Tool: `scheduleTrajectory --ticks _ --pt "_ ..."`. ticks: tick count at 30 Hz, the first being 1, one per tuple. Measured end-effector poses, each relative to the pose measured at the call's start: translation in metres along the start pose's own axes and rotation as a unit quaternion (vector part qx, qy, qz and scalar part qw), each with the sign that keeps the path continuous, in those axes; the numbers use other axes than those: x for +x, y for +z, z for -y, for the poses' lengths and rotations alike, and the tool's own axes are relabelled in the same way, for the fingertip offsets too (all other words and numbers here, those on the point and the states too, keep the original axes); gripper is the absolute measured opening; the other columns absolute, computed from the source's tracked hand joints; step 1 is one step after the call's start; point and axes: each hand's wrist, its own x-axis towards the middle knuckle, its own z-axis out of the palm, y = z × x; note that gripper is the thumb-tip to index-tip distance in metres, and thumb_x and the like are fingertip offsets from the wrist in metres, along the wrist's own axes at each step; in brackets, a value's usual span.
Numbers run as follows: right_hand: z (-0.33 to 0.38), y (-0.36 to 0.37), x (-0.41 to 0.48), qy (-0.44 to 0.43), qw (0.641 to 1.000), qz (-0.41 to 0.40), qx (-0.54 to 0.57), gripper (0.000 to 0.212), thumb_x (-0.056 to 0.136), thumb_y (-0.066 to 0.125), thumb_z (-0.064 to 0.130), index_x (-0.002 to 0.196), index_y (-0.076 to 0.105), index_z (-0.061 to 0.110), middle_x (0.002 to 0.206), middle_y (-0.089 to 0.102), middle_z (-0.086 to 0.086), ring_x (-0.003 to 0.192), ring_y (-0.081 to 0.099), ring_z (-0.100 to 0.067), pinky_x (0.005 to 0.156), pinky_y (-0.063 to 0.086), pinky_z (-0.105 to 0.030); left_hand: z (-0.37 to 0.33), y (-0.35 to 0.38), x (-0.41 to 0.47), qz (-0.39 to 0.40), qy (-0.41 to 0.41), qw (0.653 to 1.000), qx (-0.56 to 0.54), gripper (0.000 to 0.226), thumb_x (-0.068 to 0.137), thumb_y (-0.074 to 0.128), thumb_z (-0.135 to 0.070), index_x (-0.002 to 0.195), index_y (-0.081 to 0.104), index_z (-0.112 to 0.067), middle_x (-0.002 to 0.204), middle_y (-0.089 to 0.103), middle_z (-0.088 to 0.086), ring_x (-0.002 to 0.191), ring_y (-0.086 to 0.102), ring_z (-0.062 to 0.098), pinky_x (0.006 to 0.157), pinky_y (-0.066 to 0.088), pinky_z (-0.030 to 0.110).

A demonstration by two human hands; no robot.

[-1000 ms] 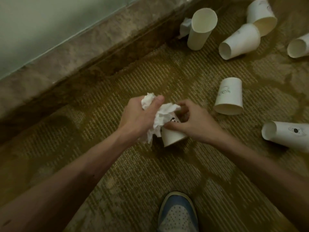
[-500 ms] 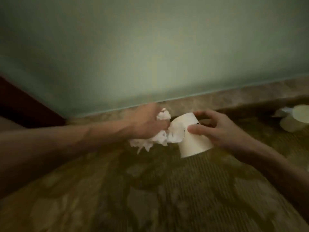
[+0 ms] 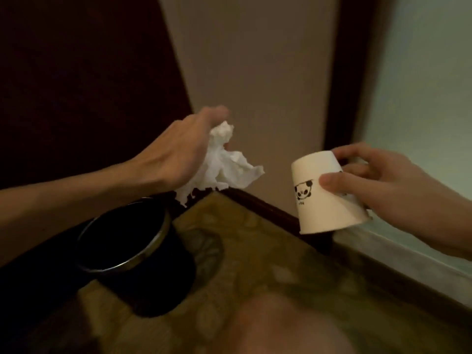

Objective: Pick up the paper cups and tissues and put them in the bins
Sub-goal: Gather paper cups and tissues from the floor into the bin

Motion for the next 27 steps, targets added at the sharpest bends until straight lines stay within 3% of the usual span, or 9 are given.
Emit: scheduleTrajectory --ticks 2,5,10,14,17,20,22,25,27 --pt "0.012 0.046 0.032 -0.011 0.999 0.035 0.006 0.071 0.044 0.064 0.064 0.11 0.054 0.04 0.089 0.073 0.018 0.073 0.071 -0.002 0.055 0.051 -0.019 0.046 -0.041 -0.012 -0.018 -0.039 0.999 -0.003 0.055 0.099 0.015 -0.048 0.104 0.064 -0.021 0.097 0.066 0.012 0.086 0.065 0.024 0.078 0.049 0.049" --pt "0.023 0.113 0.074 0.002 0.995 0.101 0.022 0.06 0.053 0.067 0.057 0.109 0.049 0.043 0.09 0.072 0.02 0.073 0.07 -0.001 0.048 0.051 -0.013 0.119 -0.068 -0.031 -0.05 -0.083 0.995 0.031 0.042 0.104 0.02 -0.036 0.103 0.054 -0.011 0.092 0.057 0.015 0.074 0.052 0.02 0.067 0.045 0.038" --pt "0.012 0.204 0.117 -0.003 0.986 0.165 0.024 0.043 0.072 0.073 0.043 0.107 0.048 0.043 0.098 0.072 0.009 0.079 0.071 -0.003 0.057 0.057 -0.021 0.242 -0.063 -0.057 -0.067 -0.171 0.983 -0.011 0.026 0.105 0.03 -0.034 0.1 0.05 -0.019 0.095 0.051 -0.002 0.083 0.05 0.012 0.073 0.043 0.031" --pt "-0.007 0.255 0.136 0.008 0.981 0.192 0.026 0.034 0.076 0.073 0.038 0.101 0.049 0.043 0.101 0.069 0.008 0.078 0.069 0.0 0.056 0.054 -0.017 0.323 -0.032 -0.072 0.015 -0.287 0.957 -0.04 0.017 0.104 0.038 -0.034 0.114 0.048 -0.023 0.105 0.054 -0.004 0.1 0.055 0.016 0.081 0.047 0.032" --pt "-0.02 0.276 0.144 0.019 0.979 0.203 0.024 0.036 0.074 0.074 0.041 0.1 0.05 0.045 0.101 0.069 0.01 0.077 0.069 0.002 0.06 0.053 -0.02 0.347 -0.013 -0.074 0.112 -0.329 0.938 -0.02 0.029 0.102 0.044 -0.037 0.127 0.047 -0.023 0.106 0.053 -0.007 0.1 0.055 0.014 0.074 0.044 0.025" --pt "-0.03 0.288 0.151 0.025 0.978 0.208 0.015 0.04 0.071 0.075 0.044 0.102 0.051 0.045 0.103 0.069 0.009 0.079 0.069 0.001 0.064 0.054 -0.022 0.349 -0.016 -0.07 0.211 -0.36 0.909 -0.008 0.05 0.098 0.048 -0.046 0.143 0.039 -0.027 0.132 0.048 -0.002 0.117 0.048 0.016 0.091 0.043 0.03" --pt "-0.033 0.293 0.155 0.025 0.978 0.207 0.01 0.041 0.07 0.075 0.045 0.103 0.05 0.045 0.103 0.068 0.009 0.08 0.069 0.002 0.064 0.053 -0.023 0.345 -0.028 -0.069 0.254 -0.332 0.908 0.04 0.049 0.099 0.048 -0.042 0.144 0.041 -0.025 0.143 0.045 -0.001 0.128 0.045 0.018 0.102 0.04 0.032" --pt "-0.03 0.304 0.164 0.017 0.978 0.209 0.014 0.04 0.071 0.075 0.046 0.102 0.048 0.045 0.103 0.068 0.009 0.079 0.068 0.002 0.057 0.052 -0.018 0.33 -0.057 -0.07 0.188 -0.271 0.94 0.083 0.03 0.102 0.045 -0.032 0.129 0.056 -0.027 0.133 0.057 -0.002 0.118 0.054 0.012 0.099 0.044 0.031" --pt "-0.023 0.315 0.173 -0.001 0.98 0.198 0.018 0.04 0.073 0.075 0.043 0.102 0.047 0.042 0.102 0.068 0.006 0.078 0.068 0.002 0.054 0.051 -0.015 0.318 -0.076 -0.071 0.091 -0.268 0.958 -0.053 0.019 0.1 0.045 -0.036 0.113 0.059 -0.036 0.119 0.064 -0.002 0.098 0.066 0.01 0.082 0.055 0.028"
